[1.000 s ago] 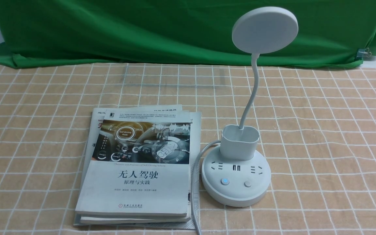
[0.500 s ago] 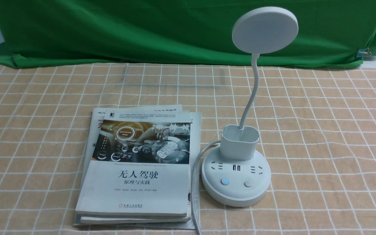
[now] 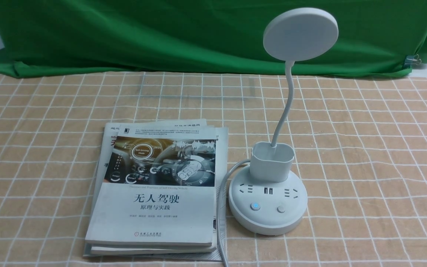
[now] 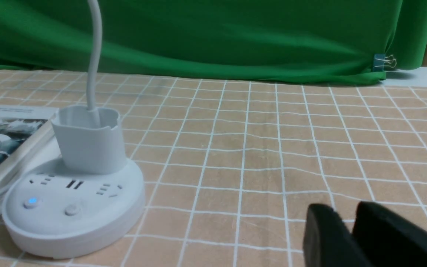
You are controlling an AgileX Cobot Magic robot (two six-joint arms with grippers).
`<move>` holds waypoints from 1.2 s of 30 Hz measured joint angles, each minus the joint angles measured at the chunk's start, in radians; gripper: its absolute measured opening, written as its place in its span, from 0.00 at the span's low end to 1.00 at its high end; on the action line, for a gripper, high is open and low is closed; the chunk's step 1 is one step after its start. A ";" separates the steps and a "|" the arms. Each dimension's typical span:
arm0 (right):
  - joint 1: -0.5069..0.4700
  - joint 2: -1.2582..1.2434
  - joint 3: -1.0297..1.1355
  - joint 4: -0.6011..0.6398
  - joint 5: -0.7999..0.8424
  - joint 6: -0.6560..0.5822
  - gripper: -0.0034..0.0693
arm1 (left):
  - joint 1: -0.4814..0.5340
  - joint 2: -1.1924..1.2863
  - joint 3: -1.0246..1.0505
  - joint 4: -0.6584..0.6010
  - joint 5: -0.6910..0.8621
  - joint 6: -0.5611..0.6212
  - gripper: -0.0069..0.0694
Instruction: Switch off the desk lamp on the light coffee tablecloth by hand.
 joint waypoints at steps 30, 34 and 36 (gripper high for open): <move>0.000 0.000 0.000 0.000 0.000 0.000 0.35 | 0.000 0.000 0.000 0.000 0.000 0.000 0.10; 0.000 0.000 0.000 0.000 0.000 0.000 0.35 | 0.000 0.000 0.000 0.000 0.000 0.000 0.10; 0.000 0.000 0.000 0.000 0.000 0.000 0.36 | 0.000 0.000 0.000 0.000 0.000 0.000 0.10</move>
